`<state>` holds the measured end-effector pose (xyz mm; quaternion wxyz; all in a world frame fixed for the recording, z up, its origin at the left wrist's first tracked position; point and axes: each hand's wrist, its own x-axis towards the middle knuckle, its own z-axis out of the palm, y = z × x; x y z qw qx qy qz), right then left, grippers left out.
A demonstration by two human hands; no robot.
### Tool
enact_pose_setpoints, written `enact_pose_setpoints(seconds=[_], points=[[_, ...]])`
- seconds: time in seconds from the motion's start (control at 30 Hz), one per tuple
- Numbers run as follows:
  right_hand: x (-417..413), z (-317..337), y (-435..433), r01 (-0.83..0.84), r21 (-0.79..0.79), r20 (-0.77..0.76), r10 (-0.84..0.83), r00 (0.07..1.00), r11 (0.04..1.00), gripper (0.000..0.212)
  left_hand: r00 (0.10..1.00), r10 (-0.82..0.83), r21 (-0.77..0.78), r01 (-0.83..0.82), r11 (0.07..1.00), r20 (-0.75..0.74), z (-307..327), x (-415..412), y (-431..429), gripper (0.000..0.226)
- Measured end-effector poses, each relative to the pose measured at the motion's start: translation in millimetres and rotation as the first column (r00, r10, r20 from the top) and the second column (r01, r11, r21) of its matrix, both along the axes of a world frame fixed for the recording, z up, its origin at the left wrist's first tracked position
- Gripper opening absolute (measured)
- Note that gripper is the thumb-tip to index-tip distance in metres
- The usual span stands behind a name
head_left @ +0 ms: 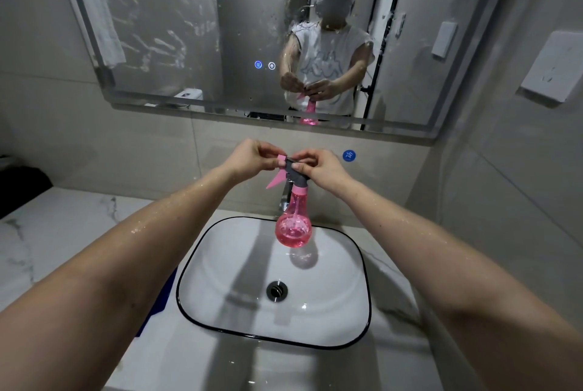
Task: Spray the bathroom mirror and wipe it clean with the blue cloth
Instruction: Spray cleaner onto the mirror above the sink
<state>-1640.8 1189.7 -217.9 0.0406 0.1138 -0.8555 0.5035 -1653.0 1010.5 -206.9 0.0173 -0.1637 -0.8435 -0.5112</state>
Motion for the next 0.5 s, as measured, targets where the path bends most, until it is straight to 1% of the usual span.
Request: enact_pose_setpoints(seconds=[0.2, 0.33, 0.43, 0.5], points=[[-2.7, -1.1, -2.1, -0.005, -0.025, 0.014, 0.006, 1.0, 1.0, 0.025, 1.0, 0.016, 0.017, -0.016, 1.0, -0.009, -0.8, 0.3, -1.7, 0.035], [-4.1, -2.1, -3.7, -0.005, -0.043, 0.029, 0.006, 1.0, 0.999, 0.025, 0.999, 0.006, 0.028, -0.007, 1.0, 0.034, -0.4, 3.6, -1.3, 0.043], [-6.1, -5.6, -5.8, -0.011, -0.051, 0.034, 0.013, 0.999, 0.999, 0.023, 0.999, 0.009, 0.048, -0.012, 0.999, 0.051, -1.7, 3.0, -2.4, 0.036], [-8.1, -8.7, -6.7, -0.015, -0.038, 0.03, 0.016, 0.999, 0.999, 0.023, 0.999, 0.021, 0.02, -0.022, 1.0, 0.045, -2.4, 3.5, -2.5, 0.035]])
